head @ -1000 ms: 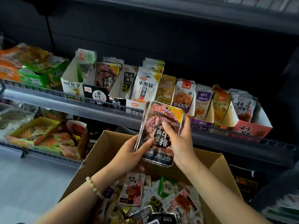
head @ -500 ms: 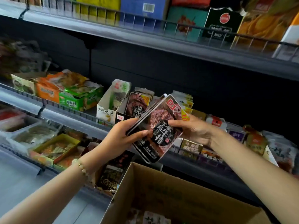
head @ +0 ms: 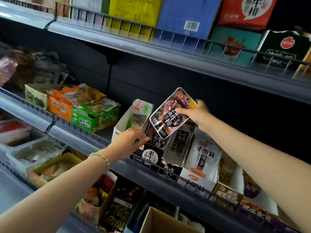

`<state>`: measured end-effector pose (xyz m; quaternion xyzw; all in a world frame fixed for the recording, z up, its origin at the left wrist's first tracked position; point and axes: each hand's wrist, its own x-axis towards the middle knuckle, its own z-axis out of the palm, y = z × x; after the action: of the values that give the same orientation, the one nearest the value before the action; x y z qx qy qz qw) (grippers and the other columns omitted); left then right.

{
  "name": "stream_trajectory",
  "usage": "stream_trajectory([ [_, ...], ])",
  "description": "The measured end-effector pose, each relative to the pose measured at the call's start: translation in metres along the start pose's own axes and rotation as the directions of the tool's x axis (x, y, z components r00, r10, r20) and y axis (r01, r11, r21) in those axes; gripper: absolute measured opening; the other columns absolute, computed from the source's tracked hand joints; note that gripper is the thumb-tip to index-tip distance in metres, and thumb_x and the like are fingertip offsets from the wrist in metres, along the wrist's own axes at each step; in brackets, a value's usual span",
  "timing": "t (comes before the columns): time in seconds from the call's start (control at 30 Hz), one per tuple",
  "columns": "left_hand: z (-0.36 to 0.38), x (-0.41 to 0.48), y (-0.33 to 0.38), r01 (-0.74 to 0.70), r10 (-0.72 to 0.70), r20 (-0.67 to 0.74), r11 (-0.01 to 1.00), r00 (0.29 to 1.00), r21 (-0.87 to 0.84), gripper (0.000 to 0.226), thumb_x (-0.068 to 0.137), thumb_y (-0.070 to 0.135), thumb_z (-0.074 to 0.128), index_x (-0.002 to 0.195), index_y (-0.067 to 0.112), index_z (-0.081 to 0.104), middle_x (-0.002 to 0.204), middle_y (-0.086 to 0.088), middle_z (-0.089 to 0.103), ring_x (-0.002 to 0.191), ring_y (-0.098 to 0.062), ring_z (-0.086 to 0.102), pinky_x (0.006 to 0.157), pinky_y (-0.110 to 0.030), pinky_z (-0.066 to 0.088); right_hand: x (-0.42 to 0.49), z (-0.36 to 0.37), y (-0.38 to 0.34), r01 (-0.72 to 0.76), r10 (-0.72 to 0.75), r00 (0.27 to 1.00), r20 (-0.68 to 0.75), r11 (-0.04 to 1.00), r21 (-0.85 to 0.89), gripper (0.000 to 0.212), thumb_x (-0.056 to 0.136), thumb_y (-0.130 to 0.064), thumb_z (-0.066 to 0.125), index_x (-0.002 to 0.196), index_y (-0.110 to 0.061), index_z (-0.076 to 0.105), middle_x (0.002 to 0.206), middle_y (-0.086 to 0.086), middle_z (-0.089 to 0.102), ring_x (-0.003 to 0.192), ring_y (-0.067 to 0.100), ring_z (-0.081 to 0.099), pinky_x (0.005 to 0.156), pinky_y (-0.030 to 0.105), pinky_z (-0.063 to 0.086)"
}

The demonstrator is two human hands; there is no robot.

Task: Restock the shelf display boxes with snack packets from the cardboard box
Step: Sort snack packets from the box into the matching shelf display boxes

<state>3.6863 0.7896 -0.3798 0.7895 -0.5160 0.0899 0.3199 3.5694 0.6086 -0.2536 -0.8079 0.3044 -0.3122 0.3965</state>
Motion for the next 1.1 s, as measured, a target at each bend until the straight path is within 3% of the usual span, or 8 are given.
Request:
stream_trajectory([
  [0.1, 0.01, 0.01, -0.007, -0.048, 0.046, 0.043, 0.997, 0.998, 0.057, 0.034, 0.094, 0.046, 0.052, 0.107, 0.023, 0.072, 0.106, 0.011, 0.07, 0.097, -0.01, 0.064, 0.082, -0.023, 0.044, 0.021, 0.025, 0.01, 0.046, -0.036, 0.996, 0.075, 0.99, -0.136, 0.09, 0.075, -0.012, 0.08, 0.146, -0.006, 0.025, 0.137, 0.009, 0.046, 0.124, 0.023, 0.047, 0.093, 0.024, 0.035],
  [0.2, 0.019, 0.015, -0.015, -0.061, 0.06, 0.045, 0.998, 0.997, 0.013, 0.033, 0.089, 0.052, 0.056, 0.096, 0.025, 0.075, 0.097, 0.013, 0.073, 0.088, -0.007, 0.067, 0.083, -0.025, 0.044, 0.035, 0.052, 0.028, 0.125, -0.072, 0.981, 0.182, 0.945, -0.302, 0.085, 0.067, -0.018, 0.086, 0.137, -0.005, 0.04, 0.13, 0.01, 0.055, 0.111, 0.023, 0.055, 0.085, 0.025, 0.04],
  [0.4, 0.029, 0.019, -0.023, -0.079, 0.076, -0.047, 0.995, 0.996, -0.057, 0.034, 0.085, 0.055, 0.059, 0.089, 0.025, 0.075, 0.09, 0.015, 0.073, 0.081, -0.005, 0.067, 0.084, -0.028, 0.046, 0.027, 0.075, 0.056, 0.419, -0.274, 0.907, 0.319, 0.642, -0.642, 0.075, 0.068, -0.042, 0.082, 0.132, -0.023, 0.045, 0.13, 0.002, 0.057, 0.113, 0.022, 0.055, 0.089, 0.034, 0.048],
  [0.67, 0.032, 0.016, -0.02, -0.056, 0.054, -0.05, 0.998, 0.997, -0.021, 0.033, 0.087, 0.056, 0.056, 0.091, 0.028, 0.073, 0.091, 0.014, 0.073, 0.08, -0.008, 0.066, 0.094, -0.033, 0.042, 0.022, 0.068, 0.06, 0.419, -0.274, 0.908, 0.318, 0.649, -0.636, 0.075, 0.075, -0.041, 0.078, 0.138, -0.023, 0.042, 0.138, 0.002, 0.05, 0.122, 0.021, 0.05, 0.095, 0.034, 0.046],
  [0.77, 0.032, 0.007, -0.011, -0.043, 0.046, -0.074, 0.998, 0.996, 0.049, 0.036, 0.088, 0.057, 0.053, 0.104, 0.029, 0.07, 0.104, 0.013, 0.07, 0.098, -0.011, 0.061, 0.099, -0.032, 0.038, 0.016, 0.056, 0.059, 0.414, -0.276, 0.908, 0.316, 0.71, -0.569, 0.069, 0.082, -0.035, 0.073, 0.141, -0.02, 0.04, 0.139, 0.003, 0.044, 0.123, 0.023, 0.048, 0.098, 0.038, 0.045],
  [0.87, 0.027, -0.012, 0.006, -0.013, 0.017, -0.075, 0.999, 0.997, 0.049, 0.055, 0.086, 0.067, 0.044, 0.121, 0.029, 0.062, 0.122, 0.009, 0.062, 0.116, -0.013, 0.053, 0.099, -0.029, 0.035, -0.001, 0.037, 0.054, 0.413, -0.287, 0.905, 0.313, 0.766, -0.492, 0.059, 0.09, -0.034, 0.063, 0.142, -0.02, 0.039, 0.137, 0.001, 0.043, 0.121, 0.022, 0.049, 0.097, 0.038, 0.045],
  [0.97, 0.022, -0.045, 0.031, 0.037, -0.035, 0.014, 0.991, 0.999, -0.127, 0.056, 0.087, 0.065, 0.045, 0.129, 0.029, 0.055, 0.131, 0.01, 0.055, 0.121, -0.009, 0.049, 0.1, -0.026, 0.039, -0.034, 0.011, 0.053, 0.449, -0.318, 0.885, 0.34, 0.777, -0.441, 0.054, 0.094, -0.035, 0.057, 0.143, -0.023, 0.038, 0.145, -0.002, 0.038, 0.131, 0.017, 0.04, 0.104, 0.031, 0.035],
  [1.1, 0.028, -0.111, 0.061, 0.145, -0.085, 0.236, 0.957, 0.968, -0.251, 0.068, 0.081, 0.067, 0.04, 0.141, 0.034, 0.036, 0.139, 0.02, 0.038, 0.127, 0.004, 0.036, 0.101, -0.009, 0.03, -0.094, -0.022, 0.073, 0.489, -0.341, 0.855, 0.391, 0.783, -0.385, 0.05, 0.095, -0.037, 0.054, 0.142, -0.03, 0.038, 0.15, -0.011, 0.031, 0.136, 0.005, 0.03, 0.112, 0.026, 0.025],
])
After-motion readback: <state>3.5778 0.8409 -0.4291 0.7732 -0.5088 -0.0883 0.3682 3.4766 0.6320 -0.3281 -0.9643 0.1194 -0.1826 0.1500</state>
